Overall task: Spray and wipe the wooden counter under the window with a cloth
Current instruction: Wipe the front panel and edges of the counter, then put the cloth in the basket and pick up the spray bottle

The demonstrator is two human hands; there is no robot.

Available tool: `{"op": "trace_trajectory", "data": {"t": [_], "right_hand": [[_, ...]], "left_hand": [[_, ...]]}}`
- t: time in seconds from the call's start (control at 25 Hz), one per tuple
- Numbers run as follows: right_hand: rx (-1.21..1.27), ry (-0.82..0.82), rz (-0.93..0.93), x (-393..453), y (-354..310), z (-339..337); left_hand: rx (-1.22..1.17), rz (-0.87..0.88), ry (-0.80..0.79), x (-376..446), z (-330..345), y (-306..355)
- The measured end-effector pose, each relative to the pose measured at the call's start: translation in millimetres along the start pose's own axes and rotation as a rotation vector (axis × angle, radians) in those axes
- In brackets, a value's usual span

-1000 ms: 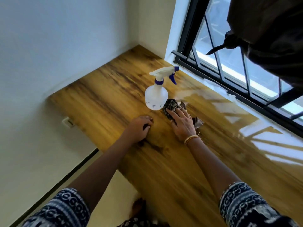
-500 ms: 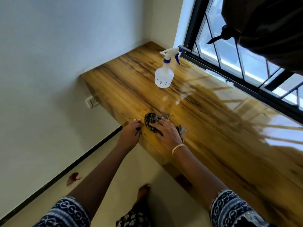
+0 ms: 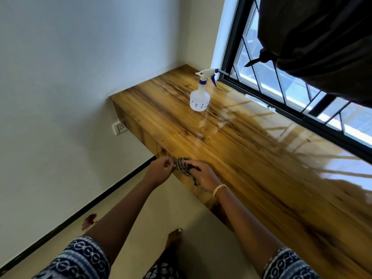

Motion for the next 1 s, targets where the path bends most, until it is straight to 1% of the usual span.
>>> {"op": "trace_trajectory", "data": {"t": [0.08,0.12,0.16,0.24,0.32,0.36,0.4,0.44,0.52,0.56,0.64,0.72,0.76,0.84,0.92,1.0], "right_hand": [[0.337,0.008,0.142,-4.3,2.6,-5.3],[0.485,0.024,0.217,-10.4,6.8,-5.6],[0.601,0.027,0.285,-17.5,10.8,-2.9],[0.76,-0.019,0.37,-29.7,13.4,7.6],[0.847,-0.052,0.389,-35.5,10.3,14.3],[0.884,-0.047,0.391,-36.0,7.6,14.6],[0.911,-0.031,0.397,-35.8,4.9,13.3],[0.943,-0.006,0.413,-35.8,3.8,11.1],[1.018,0.037,0.474,-38.8,5.7,9.5],[1.035,0.042,0.493,-42.3,6.2,10.3],[0.968,0.049,0.476,-50.0,10.1,11.2],[0.882,0.075,0.44,-63.2,21.9,15.5],[0.917,0.095,0.414,-71.3,28.7,20.5],[1.043,0.188,0.356,-88.2,45.2,29.4],[1.235,0.378,0.319,-110.9,66.9,42.1],[1.381,0.543,0.278,-136.9,88.8,56.0]], "left_hand": [[-0.234,-0.145,-0.016,-0.5,-2.7,0.8],[-0.385,-0.237,-0.06,-3.5,2.9,2.3],[-0.524,-0.338,-0.118,-7.7,11.6,4.8],[-0.68,-0.514,-0.27,-19.2,31.0,10.9],[-0.777,-0.588,-0.445,-33.4,48.8,22.7],[-0.82,-0.589,-0.492,-37.4,53.2,28.3],[-0.855,-0.577,-0.49,-38.0,54.6,32.1],[-0.878,-0.558,-0.447,-35.4,53.2,33.7],[-0.885,-0.527,-0.296,-25.6,46.0,32.4],[-0.873,-0.543,-0.22,-21.4,42.7,27.9],[-0.837,-0.638,-0.106,-21.7,40.8,13.5],[-0.818,-0.693,-0.059,-28.2,42.4,4.7],[-0.807,-0.689,-0.065,-33.6,43.6,1.8],[-0.801,-0.676,-0.114,-51.3,47.6,-4.3],[-0.777,-0.641,-0.225,-71.5,52.8,-14.8],[-0.771,-0.633,-0.377,-96.3,66.2,-26.4]]}}
Point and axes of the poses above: each hand's wrist, its own x-axis towards the middle knuckle, its own z-axis out of the palm, y = z × x, the point moved 10 cm from there along x, towards the middle knuckle, and after that the axes turned 7 degrees about y, right-handed, at the moved point
